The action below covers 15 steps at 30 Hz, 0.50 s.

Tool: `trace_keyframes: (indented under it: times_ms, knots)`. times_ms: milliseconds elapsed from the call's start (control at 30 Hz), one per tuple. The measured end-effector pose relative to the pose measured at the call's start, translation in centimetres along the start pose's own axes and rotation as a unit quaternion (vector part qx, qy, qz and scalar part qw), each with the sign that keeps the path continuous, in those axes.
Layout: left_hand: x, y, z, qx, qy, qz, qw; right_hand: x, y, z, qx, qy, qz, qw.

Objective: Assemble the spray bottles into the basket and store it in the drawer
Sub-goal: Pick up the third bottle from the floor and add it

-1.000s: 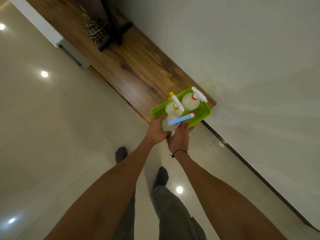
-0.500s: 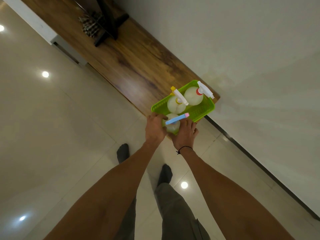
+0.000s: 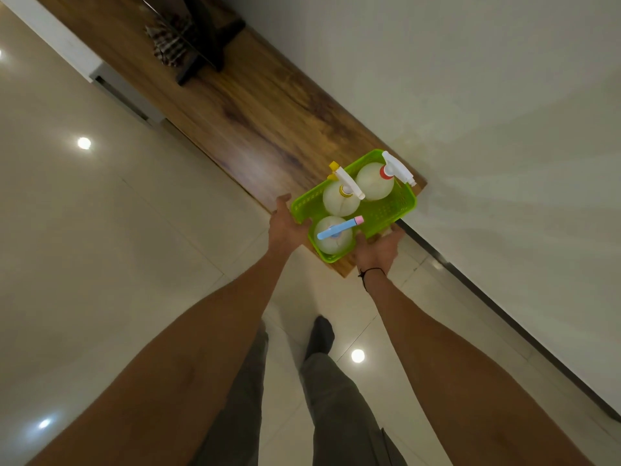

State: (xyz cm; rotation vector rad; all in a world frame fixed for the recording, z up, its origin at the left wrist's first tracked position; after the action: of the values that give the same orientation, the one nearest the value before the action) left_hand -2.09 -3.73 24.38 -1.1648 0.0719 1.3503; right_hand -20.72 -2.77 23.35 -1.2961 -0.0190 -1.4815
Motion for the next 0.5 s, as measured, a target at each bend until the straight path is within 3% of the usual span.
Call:
trace_keyframes:
  times_ms: [67,267,500]
  knots:
    - [-0.3,-0.1,-0.5,0.044,-0.036,0.025,0.998,0.0,0.8,-0.3,0.027,0.052,0.007,0.998]
    - [-0.9,-0.8,-1.1,0.079,-0.027,0.032,0.996,0.4,2.2,-0.5,0.071,0.123,0.029,0.989]
    - [0.7,-3.4,-1.4,0.098,-0.05,0.073,0.991,1.1,2.9,0.4,0.103,0.06,0.08,0.99]
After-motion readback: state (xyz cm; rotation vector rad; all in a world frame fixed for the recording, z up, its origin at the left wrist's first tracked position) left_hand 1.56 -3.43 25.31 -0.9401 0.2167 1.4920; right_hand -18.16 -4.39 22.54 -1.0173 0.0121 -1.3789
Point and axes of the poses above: each hand's wrist, its own z-axis away from the middle knuckle, its own y-axis out of the palm, x = y × z, the point moved 1 cm from there along -z, towards the middle knuckle, and after that the axes turned 14 degrees about -x, right-handed, at the moved point
